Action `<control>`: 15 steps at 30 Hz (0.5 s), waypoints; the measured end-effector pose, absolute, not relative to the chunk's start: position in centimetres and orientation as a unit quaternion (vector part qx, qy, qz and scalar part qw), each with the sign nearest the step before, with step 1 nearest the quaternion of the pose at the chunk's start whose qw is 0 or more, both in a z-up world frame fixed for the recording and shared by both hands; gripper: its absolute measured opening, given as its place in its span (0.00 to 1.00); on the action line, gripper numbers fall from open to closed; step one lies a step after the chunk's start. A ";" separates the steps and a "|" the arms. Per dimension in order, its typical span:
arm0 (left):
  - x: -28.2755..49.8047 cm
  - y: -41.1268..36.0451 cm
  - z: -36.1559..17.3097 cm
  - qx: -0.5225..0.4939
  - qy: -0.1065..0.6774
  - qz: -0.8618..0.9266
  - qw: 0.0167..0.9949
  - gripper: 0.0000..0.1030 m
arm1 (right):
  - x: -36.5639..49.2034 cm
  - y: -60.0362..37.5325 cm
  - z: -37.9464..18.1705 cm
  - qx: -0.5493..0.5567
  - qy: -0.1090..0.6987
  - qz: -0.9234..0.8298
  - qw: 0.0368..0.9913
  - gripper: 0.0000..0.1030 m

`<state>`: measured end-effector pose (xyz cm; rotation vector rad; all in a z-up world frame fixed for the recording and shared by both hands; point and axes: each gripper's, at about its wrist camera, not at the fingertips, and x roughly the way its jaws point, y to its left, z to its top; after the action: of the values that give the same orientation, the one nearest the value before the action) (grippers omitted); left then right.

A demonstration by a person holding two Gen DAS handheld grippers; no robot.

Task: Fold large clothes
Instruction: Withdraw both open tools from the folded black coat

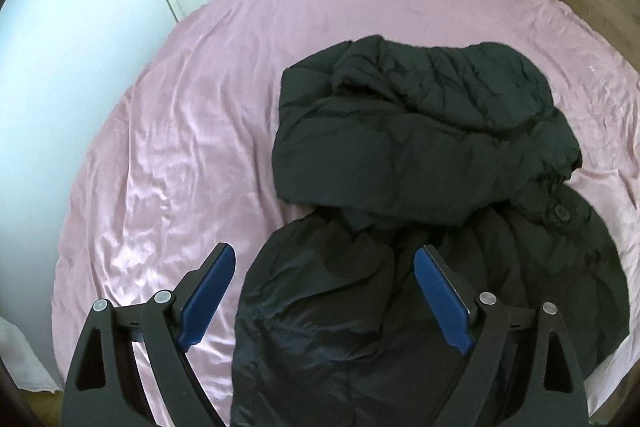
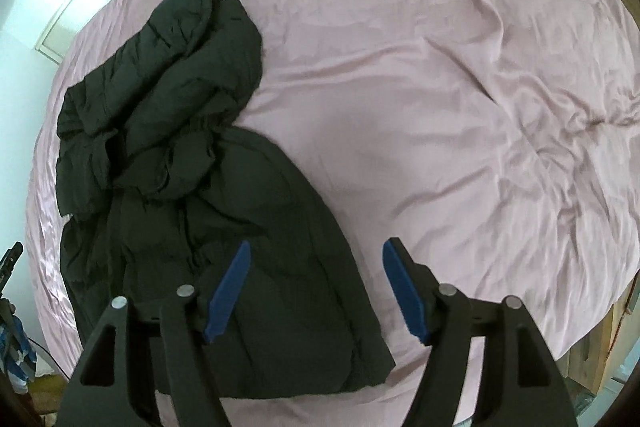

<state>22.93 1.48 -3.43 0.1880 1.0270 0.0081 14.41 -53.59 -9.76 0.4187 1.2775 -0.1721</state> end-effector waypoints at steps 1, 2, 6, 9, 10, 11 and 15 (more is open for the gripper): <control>22.8 1.7 -3.5 0.090 0.492 0.006 0.866 0.88 | 14.2 -53.5 -9.9 0.194 0.593 -0.079 0.778 0.70; 22.6 2.0 -3.7 0.089 0.494 0.008 0.865 0.88 | 13.9 -53.5 -10.1 0.194 0.594 -0.080 0.776 0.71; 22.0 3.2 -3.9 0.088 0.496 0.019 0.864 0.88 | 12.9 -53.6 -10.7 0.200 0.601 -0.086 0.769 0.72; 21.7 3.8 -3.9 0.087 0.497 0.025 0.863 0.89 | 12.3 -53.8 -11.2 0.199 0.607 -0.091 0.764 0.72; 21.7 4.0 -4.0 0.087 0.498 0.028 0.862 0.89 | 12.2 -53.8 -11.3 0.198 0.607 -0.092 0.764 0.72; 21.6 4.1 -4.0 0.087 0.500 0.029 0.861 0.89 | 12.1 -53.9 -11.4 0.198 0.609 -0.093 0.762 0.73; 21.1 4.9 -4.4 0.086 0.504 0.035 0.859 0.90 | 11.6 -54.1 -11.4 0.200 0.611 -0.096 0.760 0.73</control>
<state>21.11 4.87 -4.40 0.1813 1.0584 0.0738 11.64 -54.06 -11.40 0.4344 1.3306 -0.2093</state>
